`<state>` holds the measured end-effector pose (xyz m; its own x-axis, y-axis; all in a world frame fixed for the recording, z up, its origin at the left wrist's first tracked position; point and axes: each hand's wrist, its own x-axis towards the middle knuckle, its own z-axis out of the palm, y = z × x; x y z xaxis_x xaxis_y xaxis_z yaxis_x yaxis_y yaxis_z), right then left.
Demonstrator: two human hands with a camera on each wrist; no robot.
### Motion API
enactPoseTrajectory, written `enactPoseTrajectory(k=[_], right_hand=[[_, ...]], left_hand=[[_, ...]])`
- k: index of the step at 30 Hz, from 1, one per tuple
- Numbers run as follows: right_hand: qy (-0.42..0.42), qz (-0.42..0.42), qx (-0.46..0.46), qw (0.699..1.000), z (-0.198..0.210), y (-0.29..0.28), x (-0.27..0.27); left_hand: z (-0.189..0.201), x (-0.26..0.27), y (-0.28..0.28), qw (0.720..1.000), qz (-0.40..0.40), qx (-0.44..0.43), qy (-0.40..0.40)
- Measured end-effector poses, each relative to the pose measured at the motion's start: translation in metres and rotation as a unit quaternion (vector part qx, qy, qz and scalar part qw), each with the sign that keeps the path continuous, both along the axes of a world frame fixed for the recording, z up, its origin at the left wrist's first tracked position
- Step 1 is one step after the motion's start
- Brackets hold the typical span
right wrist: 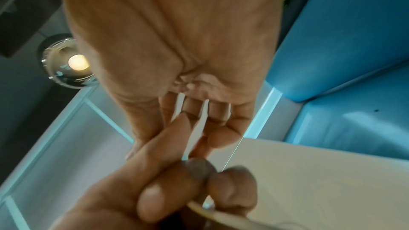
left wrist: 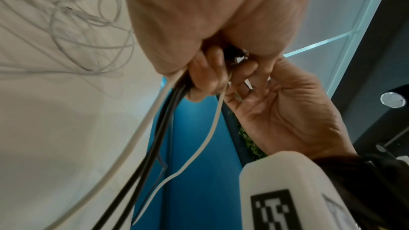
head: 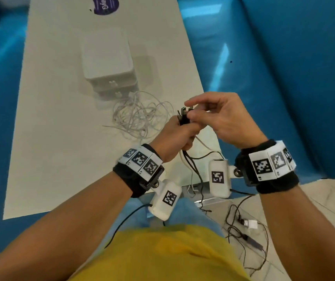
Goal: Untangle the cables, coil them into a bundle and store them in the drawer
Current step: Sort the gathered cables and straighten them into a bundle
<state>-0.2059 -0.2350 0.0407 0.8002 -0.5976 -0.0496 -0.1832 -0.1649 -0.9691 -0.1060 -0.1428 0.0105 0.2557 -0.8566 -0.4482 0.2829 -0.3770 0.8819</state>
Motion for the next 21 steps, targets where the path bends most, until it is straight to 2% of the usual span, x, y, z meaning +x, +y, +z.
enactPoseTrajectory(k=[8, 13, 17, 21], right_hand=[[-0.023, -0.017, -0.072, 0.997, -0.019, 0.024, 0.020], [-0.016, 0.028, 0.048, 0.998, -0.024, 0.044, 0.018], [0.020, 0.071, 0.143, 0.987, -0.035, 0.069, 0.019], [0.023, 0.091, 0.122, 0.988, -0.034, 0.085, 0.011]], left_hand=[[-0.005, 0.011, 0.026, 0.999, 0.042, -0.014, 0.013], [-0.004, 0.013, 0.050, 0.994, 0.073, -0.071, 0.034], [0.004, 0.007, 0.060, 0.985, 0.139, -0.100, 0.030], [0.012, -0.002, 0.060, 0.982, 0.165, -0.090, -0.016]])
